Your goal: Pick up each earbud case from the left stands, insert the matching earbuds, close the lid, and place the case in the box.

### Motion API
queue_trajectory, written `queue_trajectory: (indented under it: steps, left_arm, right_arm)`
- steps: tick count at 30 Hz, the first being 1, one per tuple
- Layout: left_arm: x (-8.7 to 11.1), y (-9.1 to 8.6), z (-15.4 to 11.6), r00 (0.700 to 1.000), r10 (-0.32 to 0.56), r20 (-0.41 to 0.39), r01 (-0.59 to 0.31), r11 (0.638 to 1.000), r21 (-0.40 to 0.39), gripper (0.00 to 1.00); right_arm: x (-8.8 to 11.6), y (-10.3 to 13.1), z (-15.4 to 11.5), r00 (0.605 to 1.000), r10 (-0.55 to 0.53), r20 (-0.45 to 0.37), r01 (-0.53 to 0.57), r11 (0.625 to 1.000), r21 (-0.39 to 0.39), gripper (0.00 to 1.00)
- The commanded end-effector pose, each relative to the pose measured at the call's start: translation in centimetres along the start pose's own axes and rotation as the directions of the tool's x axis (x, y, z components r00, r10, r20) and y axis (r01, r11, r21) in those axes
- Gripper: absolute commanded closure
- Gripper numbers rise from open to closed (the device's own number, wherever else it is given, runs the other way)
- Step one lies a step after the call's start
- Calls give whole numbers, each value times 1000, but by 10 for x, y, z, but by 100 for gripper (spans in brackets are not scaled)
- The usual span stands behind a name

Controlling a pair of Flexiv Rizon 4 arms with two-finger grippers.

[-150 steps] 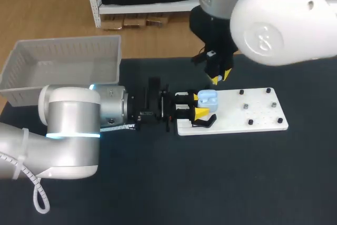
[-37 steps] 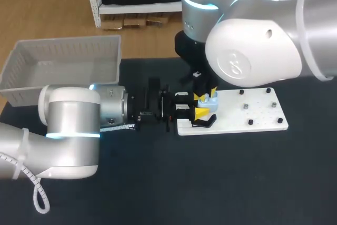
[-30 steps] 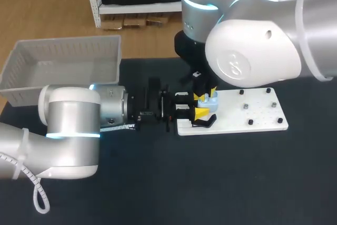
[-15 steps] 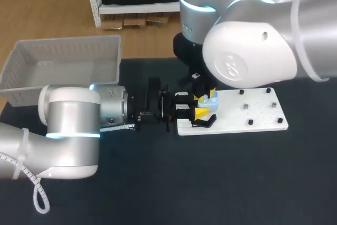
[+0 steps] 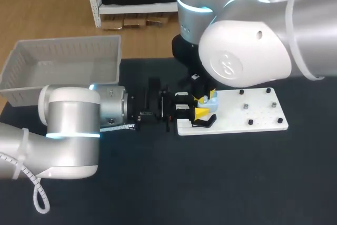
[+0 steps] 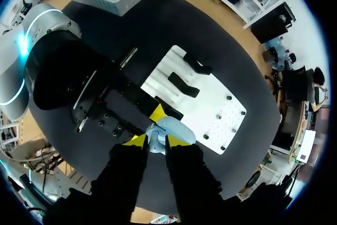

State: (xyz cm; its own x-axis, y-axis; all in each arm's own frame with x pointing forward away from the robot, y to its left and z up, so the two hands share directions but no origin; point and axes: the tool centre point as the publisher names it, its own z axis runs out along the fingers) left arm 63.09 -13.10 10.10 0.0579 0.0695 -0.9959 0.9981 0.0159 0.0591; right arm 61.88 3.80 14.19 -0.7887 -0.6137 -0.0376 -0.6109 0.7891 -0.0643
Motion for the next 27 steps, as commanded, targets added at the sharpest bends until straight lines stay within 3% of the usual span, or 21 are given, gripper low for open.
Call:
queue_trajectory:
  steps: [1,4,13,16,21,27]
  left_arm:
    - [0,-3,0,1000,4,3,-4,1000,-11,100]
    - [0,-3,0,1000,4,3,-4,1000,-11,100]
    - [0,-3,0,1000,4,3,-4,1000,-11,100]
    - [0,-3,0,1000,4,3,-4,1000,-11,100]
    - [0,-3,0,1000,4,3,-4,1000,-11,100]
    - [0,-3,0,1000,4,3,-4,1000,-11,100]
  right_arm:
    - [0,0,-2,1000,0,0,0,1000,-6,43]
    - [1,0,-6,1000,2,8,-2,1000,-10,26]
    - [2,-12,-28,996,55,67,-52,997,-48,14]
    - [-5,-30,-33,985,145,97,-140,989,-50,0]
    - [-15,-62,-30,941,315,124,-306,948,-90,0]
    - [-23,-87,-3,913,401,75,-395,915,-77,0]
